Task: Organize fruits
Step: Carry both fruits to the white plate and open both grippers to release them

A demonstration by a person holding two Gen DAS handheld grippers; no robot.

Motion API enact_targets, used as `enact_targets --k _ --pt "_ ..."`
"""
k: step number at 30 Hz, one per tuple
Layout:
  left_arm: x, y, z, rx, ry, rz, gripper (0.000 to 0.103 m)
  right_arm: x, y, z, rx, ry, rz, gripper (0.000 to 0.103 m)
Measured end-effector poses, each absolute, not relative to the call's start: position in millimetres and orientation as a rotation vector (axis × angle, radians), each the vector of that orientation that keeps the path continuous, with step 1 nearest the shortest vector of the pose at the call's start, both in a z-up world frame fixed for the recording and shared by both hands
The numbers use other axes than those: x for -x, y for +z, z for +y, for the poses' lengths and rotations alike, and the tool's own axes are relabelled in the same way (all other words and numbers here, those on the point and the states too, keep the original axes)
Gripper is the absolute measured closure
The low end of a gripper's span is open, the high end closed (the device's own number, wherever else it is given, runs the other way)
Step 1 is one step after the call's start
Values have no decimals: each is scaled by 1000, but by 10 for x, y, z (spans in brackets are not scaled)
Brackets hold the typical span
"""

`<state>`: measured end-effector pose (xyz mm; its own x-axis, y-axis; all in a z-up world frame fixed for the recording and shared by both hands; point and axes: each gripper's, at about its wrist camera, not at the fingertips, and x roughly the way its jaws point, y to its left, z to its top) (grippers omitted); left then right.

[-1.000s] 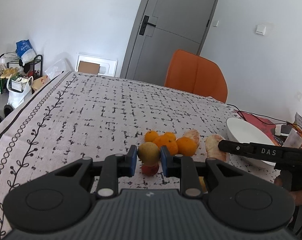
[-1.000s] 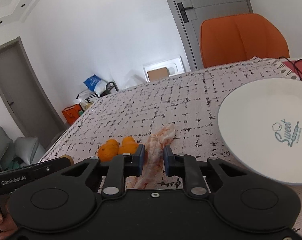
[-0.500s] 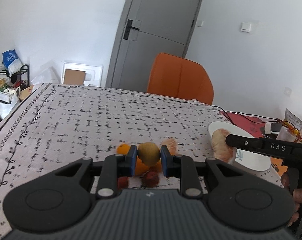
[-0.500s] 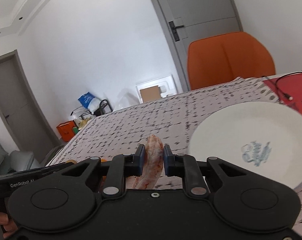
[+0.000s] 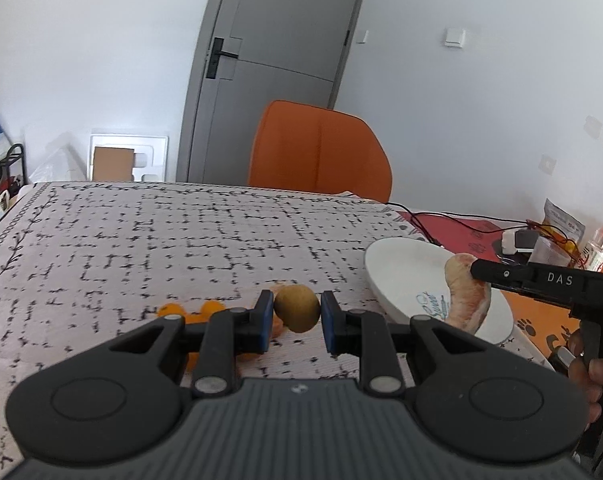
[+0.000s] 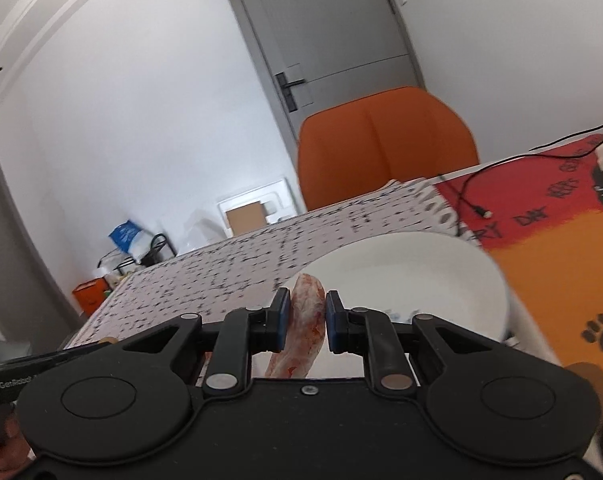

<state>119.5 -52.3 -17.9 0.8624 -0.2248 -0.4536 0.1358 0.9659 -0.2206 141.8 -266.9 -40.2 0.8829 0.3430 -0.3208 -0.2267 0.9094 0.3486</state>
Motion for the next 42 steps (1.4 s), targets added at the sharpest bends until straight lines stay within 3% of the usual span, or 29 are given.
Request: enact_targets --k 16,19,34,42 --pt "-1393 -158 -927 136 -250 511 80 -1463 -559 -3127 -313 162 392 86" --pt "-1435 -161 -1015 126 -266 514 80 -1433 -551 -3190 -324 148 375 78" --pt "-1620 -101 -1432 57 -356 510 80 -1224 -574 -3345 -368 167 362 75" --pt "-1706 -47 -1560 51 -344 503 75 -1140 -586 -3376 -373 168 374 67"
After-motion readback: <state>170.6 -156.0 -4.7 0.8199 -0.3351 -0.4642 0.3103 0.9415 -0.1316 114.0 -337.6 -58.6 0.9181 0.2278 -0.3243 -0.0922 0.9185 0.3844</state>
